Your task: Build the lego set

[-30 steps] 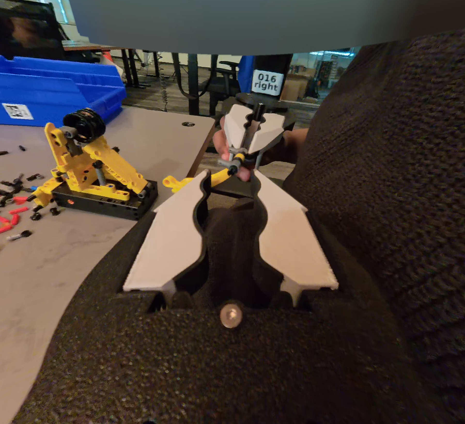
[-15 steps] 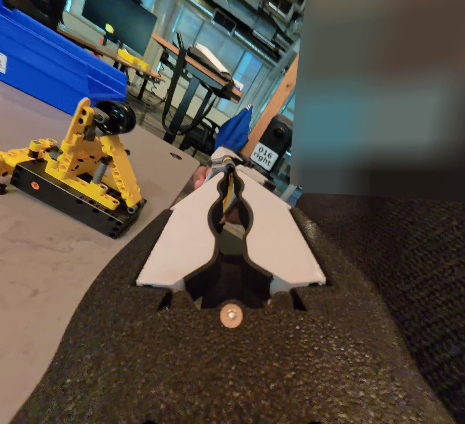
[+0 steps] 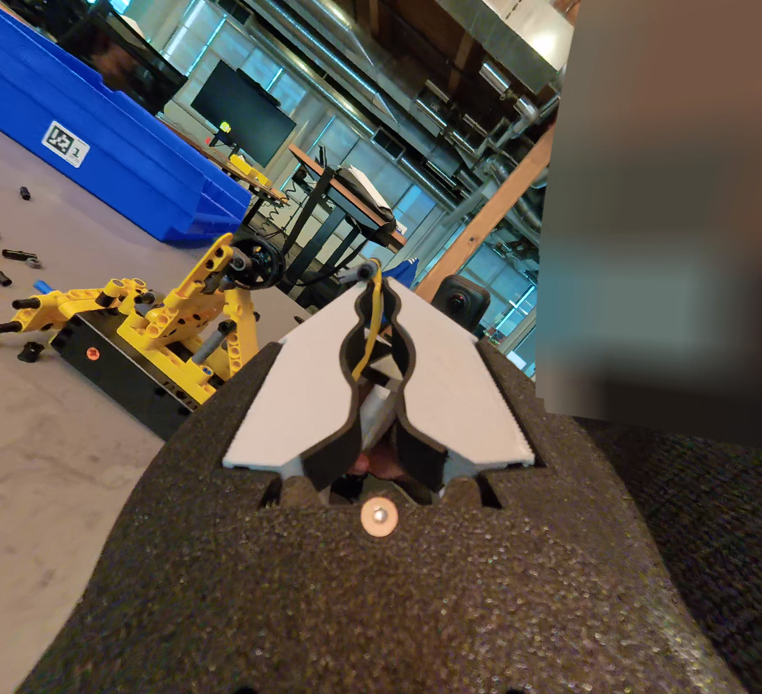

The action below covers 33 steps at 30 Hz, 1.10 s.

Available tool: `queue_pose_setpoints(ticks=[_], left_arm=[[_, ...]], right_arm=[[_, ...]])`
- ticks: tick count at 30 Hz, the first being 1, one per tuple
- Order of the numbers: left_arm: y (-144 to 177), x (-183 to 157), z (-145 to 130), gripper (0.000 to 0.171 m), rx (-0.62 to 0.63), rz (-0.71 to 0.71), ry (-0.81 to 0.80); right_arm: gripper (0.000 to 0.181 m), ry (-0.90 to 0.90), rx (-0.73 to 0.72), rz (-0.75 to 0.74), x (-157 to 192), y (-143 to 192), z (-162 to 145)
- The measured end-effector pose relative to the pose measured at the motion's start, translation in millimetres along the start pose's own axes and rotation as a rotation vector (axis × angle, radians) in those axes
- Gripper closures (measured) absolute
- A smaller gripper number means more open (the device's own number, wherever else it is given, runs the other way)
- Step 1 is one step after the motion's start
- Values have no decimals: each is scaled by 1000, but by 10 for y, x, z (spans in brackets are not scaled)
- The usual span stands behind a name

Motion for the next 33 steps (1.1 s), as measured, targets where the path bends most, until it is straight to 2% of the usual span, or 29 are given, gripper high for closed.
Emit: queue_pose_setpoints(ticks=[3, 9, 13, 19, 24, 29, 33], left_arm=[[-12, 55, 3, 164, 15, 6, 7], [-30, 149, 28, 163, 21, 19, 10], [-52, 109, 61, 164, 7, -17, -1], [-26, -5, 136, 161, -29, -97, 15], [-37, -56, 101, 159, 4, -131, 10], [-37, -92, 75, 159, -5, -166, 82], [16, -32, 90, 153, -39, -149, 164]], right_arm=[[178, -30, 45, 46, -18, 5, -11], [178, -55, 129, 75, -124, -5, -26], [178, -36, 121, 105, -105, -3, 31], [179, -218, 83, 223, -40, 54, 155], [179, -337, 94, 296, 28, 73, 165], [179, -263, 105, 276, 77, 74, 152], [179, -102, 125, 237, 106, 82, 124]])
Point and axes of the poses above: each gripper's, where its closed fingertips meet, y back along the fingers, z out of its top, x = y × z across the jaws, the point moved 1 cm from there along y, back along the fingers, and after that the axes turned 8 degrees about -z, right-handed, at the moved point
